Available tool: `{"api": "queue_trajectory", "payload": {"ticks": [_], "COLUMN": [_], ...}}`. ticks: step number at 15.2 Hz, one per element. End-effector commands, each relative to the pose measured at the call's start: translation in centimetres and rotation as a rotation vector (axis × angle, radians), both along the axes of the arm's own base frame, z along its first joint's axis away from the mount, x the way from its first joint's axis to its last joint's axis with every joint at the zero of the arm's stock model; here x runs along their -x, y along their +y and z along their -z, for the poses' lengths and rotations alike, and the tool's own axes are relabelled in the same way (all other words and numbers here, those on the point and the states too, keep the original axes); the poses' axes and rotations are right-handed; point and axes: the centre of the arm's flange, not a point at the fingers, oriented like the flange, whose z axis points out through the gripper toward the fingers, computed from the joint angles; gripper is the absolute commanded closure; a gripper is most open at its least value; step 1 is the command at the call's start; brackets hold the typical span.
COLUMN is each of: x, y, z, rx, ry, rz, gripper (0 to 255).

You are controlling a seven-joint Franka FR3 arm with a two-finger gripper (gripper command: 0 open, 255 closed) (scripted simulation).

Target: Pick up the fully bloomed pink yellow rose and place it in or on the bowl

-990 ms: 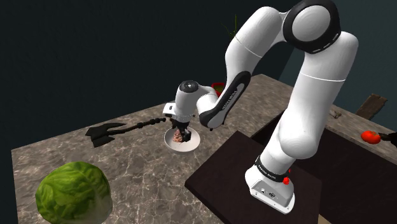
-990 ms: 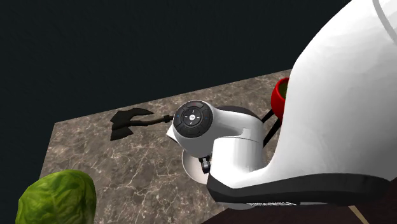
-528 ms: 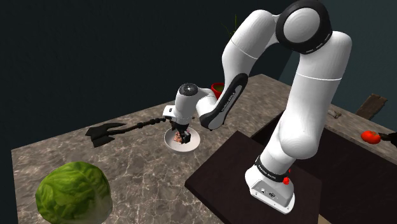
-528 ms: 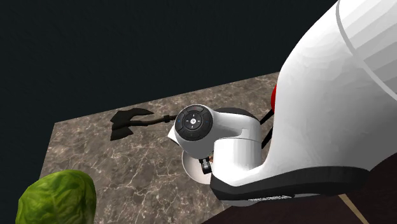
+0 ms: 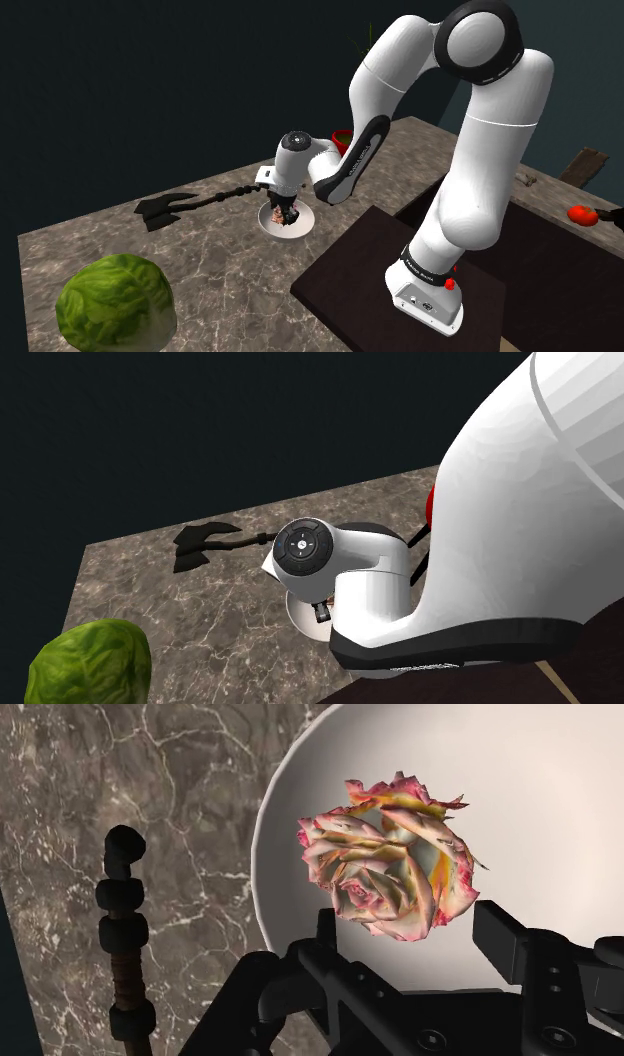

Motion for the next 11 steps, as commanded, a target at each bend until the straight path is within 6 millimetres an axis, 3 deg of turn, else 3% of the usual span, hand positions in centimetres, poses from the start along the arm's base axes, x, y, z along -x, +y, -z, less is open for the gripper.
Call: {"api": "queue_trajectory", "payload": {"ticks": [1,5,11], "x": [-0.1,-0.2,-0.2], "y": [-0.3,-0.4,-0.4], "z": [0.1,0.1,-3.1], "rx": [0.002,0.002,0.002], "ry": [0.002,0.002,0.002], "rz": [0.007,0.007,0.007], "gripper": [255,255,255]}}
